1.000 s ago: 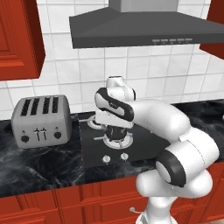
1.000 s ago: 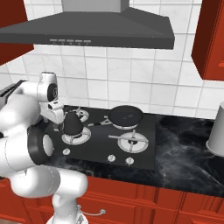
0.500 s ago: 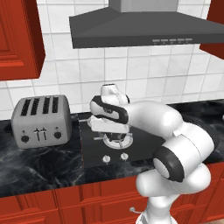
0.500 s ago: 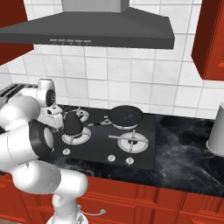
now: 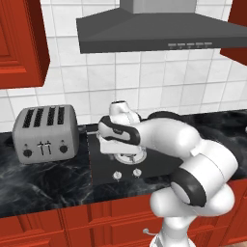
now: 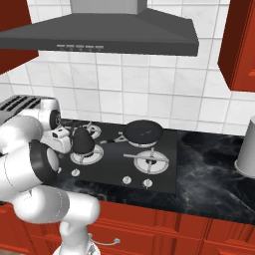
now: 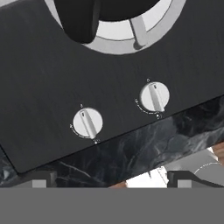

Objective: Pick the kettle from the counter and place it on a stove burner. Then turn the burner on.

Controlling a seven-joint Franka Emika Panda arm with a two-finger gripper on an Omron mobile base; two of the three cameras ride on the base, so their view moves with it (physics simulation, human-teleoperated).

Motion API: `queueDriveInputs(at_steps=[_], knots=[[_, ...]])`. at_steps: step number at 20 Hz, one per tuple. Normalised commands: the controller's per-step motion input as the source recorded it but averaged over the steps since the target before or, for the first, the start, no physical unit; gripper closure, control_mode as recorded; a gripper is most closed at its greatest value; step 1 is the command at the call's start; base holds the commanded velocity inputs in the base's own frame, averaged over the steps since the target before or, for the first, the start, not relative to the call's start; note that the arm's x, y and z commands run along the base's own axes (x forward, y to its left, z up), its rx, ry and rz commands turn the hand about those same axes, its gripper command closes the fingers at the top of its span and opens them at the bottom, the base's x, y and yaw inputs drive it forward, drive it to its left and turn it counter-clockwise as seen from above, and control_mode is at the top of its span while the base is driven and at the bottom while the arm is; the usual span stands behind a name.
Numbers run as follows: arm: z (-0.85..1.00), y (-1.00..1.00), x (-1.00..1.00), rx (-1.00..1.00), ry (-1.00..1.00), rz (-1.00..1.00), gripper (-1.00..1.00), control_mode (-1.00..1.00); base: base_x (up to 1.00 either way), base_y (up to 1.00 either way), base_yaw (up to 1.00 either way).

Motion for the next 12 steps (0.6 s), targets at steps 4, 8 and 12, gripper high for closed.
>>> queueDriveInputs(at_steps=[4, 8, 12], knots=[[-0.24, 0.0, -0.19, 0.06, -0.03, 0.0, -1.0, -1.0, 0.0, 0.0, 0.0], [-0.26, 0.0, -0.08, 0.07, -0.05, 0.0, -1.0, -1.0, 0.0, 0.0, 0.0], [-0.25, 0.0, 0.0, 0.05, -0.05, 0.0, -1.0, -1.0, 0.0, 0.0, 0.0]])
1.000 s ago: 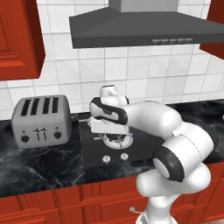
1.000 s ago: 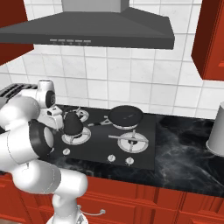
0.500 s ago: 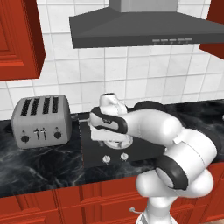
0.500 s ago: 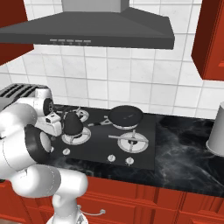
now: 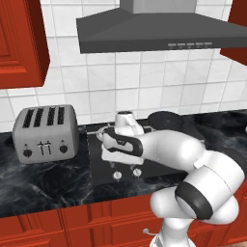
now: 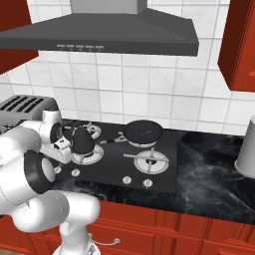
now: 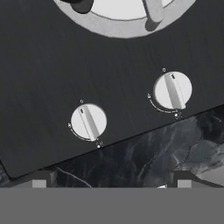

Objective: Pick the kettle from the counter and place it on a stove burner. Then turn the burner on.

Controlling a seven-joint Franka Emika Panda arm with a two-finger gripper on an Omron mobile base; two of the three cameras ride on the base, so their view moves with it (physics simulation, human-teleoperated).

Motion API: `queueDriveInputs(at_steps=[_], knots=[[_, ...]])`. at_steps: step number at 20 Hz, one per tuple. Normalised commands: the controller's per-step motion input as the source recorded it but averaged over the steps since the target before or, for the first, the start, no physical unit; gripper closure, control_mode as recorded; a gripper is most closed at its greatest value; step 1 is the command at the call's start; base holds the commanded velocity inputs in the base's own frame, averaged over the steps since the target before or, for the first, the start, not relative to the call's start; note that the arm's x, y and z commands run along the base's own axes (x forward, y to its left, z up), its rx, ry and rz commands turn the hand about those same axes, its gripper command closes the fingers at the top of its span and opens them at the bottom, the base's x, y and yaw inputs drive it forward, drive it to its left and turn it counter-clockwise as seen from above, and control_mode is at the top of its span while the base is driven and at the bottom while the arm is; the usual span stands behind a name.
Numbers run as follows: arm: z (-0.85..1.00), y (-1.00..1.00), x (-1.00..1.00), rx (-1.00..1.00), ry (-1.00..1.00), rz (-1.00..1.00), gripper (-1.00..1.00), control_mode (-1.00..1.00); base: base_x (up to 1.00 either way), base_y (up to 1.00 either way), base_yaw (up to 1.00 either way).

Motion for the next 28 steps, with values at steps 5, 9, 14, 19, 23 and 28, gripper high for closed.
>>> queueDriveInputs(at_steps=[5, 9, 14, 19, 23, 28], knots=[[-0.25, 0.0, 0.0, 0.01, -0.03, 0.0, -1.0, -1.0, 0.0, 0.0, 0.0], [-0.24, 0.04, 0.0, 0.0, -0.03, 0.01, -1.0, -1.0, 0.0, 0.0, 0.0], [-0.14, 0.05, 0.05, 0.0, -0.02, 0.01, -1.0, -1.0, 0.0, 0.0, 0.0], [-0.08, 0.04, 0.12, 0.0, -0.01, 0.0, -1.0, -1.0, 0.0, 0.0, 0.0], [-0.09, 0.06, 0.11, 0.0, -0.01, 0.0, -1.0, -1.0, 0.0, 0.0, 0.0], [-0.09, 0.09, 0.15, 0.0, 0.0, 0.0, -1.0, -1.0, 0.0, 0.0, 0.0]])
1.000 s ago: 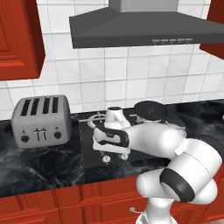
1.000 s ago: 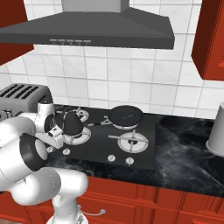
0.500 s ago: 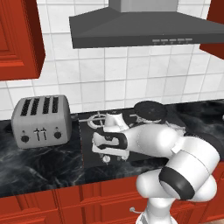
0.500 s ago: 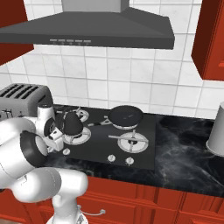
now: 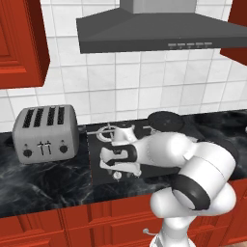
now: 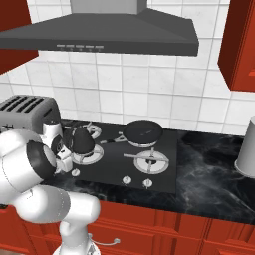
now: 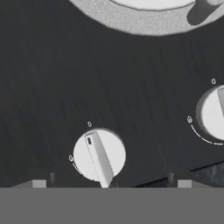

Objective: Pick the kettle from the counter and place it on a stove burner. Then turn the burner on.

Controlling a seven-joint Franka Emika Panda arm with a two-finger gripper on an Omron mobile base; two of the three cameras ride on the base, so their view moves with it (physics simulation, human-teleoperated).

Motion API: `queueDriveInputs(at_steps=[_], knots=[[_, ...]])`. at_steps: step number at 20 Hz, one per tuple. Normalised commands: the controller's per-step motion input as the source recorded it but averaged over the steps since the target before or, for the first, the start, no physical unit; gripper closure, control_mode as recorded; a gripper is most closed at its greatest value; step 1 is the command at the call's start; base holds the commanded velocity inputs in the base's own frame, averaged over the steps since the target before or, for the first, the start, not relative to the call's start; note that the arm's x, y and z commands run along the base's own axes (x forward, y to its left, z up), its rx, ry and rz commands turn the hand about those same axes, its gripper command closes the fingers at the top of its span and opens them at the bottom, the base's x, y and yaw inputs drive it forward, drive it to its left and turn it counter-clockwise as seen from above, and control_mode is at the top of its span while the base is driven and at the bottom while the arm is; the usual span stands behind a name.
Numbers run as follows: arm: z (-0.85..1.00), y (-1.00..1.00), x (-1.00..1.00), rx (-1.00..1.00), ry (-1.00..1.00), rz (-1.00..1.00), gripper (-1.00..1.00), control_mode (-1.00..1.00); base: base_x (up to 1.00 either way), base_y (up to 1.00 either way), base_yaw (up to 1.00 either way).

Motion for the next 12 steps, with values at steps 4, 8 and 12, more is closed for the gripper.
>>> queueDriveInputs(at_steps=[4, 8, 12], knots=[[-0.06, 0.01, 0.11, 0.0, -0.01, 0.0, -1.0, -1.0, 0.0, 0.0, 0.0], [-0.07, 0.0, 0.07, 0.0, -0.02, 0.0, -1.0, -1.0, 0.0, 0.0, 0.0], [-0.1, 0.0, 0.04, 0.0, -0.01, 0.0, -1.0, -1.0, 0.0, 0.0, 0.0]])
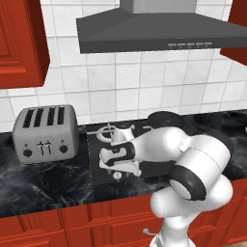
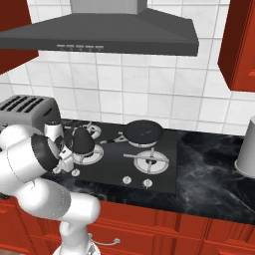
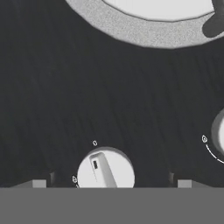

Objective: Pick the kettle from the counter and place it on a stove burner. Then turn the burner on.

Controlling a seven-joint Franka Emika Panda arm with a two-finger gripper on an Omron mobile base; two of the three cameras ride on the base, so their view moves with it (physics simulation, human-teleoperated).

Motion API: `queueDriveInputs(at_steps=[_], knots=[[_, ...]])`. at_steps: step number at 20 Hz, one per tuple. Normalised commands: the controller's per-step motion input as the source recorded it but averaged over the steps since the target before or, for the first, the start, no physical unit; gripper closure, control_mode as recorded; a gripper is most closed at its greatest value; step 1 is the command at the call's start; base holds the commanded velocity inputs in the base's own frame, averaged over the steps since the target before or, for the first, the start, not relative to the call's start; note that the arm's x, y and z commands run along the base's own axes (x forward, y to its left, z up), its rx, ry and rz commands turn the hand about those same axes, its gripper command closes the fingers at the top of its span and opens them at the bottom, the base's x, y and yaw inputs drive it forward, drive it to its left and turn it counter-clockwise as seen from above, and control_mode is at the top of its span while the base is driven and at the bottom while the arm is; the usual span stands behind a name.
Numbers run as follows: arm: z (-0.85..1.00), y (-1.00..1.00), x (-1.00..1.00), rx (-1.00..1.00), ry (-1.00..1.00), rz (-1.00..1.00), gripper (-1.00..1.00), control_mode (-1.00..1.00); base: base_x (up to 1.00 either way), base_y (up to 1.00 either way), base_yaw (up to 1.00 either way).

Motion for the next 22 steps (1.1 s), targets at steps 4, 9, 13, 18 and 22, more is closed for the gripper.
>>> queueDriveInputs(at_steps=[4, 9, 13, 18, 22], knots=[[-0.14, 0.01, 0.0, 0.0, 0.0, 0.0, -1.0, -1.0, 0.0, 0.0, 0.0], [-0.18, 0.03, 0.0, 0.0, 0.0, 0.0, -1.0, -1.0, 0.0, 0.0, 0.0], [-0.2, 0.06, 0.0, 0.0, 0.0, 0.0, -1.0, -1.0, 0.0, 0.0, 0.0], [-0.15, 0.07, 0.0, 0.0, 0.0, 0.0, 1.0, -1.0, 0.0, 0.0, 0.0], [-0.01, 0.0, 0.0, 0.0, 0.0, 0.0, 1.0, -1.0, 0.0, 0.0, 0.0]])
